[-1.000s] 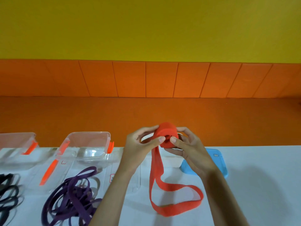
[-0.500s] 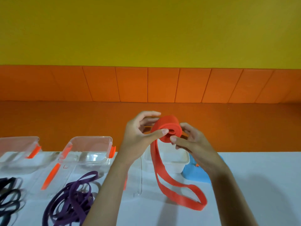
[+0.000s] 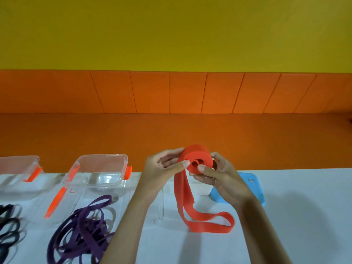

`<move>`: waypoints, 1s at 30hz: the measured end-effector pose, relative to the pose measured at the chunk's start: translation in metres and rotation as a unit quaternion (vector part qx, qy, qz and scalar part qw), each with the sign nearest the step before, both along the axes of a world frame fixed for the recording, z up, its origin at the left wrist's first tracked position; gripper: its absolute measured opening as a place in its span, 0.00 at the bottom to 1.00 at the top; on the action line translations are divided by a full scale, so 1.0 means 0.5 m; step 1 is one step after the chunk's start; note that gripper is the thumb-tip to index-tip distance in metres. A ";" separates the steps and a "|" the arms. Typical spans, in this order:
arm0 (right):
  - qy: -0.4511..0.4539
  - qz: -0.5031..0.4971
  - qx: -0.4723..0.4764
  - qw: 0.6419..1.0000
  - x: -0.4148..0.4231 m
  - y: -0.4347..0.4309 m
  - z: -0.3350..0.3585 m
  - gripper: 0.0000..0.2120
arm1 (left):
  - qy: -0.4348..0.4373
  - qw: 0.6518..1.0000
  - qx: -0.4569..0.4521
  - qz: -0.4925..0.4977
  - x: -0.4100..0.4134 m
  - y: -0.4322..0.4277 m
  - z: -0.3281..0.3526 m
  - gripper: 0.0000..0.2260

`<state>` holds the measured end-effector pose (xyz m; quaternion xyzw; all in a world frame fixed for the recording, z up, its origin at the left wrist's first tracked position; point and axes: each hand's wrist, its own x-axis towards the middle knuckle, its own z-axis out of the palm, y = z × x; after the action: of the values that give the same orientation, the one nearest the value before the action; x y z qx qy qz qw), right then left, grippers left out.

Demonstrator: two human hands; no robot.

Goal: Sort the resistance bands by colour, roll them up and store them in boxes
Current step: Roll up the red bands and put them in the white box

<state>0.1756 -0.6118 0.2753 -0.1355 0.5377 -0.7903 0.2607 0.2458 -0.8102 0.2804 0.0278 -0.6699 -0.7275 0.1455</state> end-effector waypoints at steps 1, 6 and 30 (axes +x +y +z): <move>-0.011 0.004 -0.006 1.000 0.001 -0.001 -0.004 0.18 | -0.002 1.000 -0.004 -0.005 0.002 0.000 0.000 0.21; 0.056 0.039 0.113 0.991 0.007 0.002 0.006 0.21 | 0.017 0.990 -0.142 0.008 0.016 -0.009 0.003 0.20; 0.117 -0.025 0.057 0.991 0.026 -0.012 0.037 0.19 | 0.106 0.989 -0.090 0.041 0.019 -0.006 0.039 0.18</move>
<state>0.1886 -0.6179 0.2939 -0.1985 0.6117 -0.7436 0.1832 0.2552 -0.8133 0.3002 -0.0352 -0.7116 -0.6565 0.2478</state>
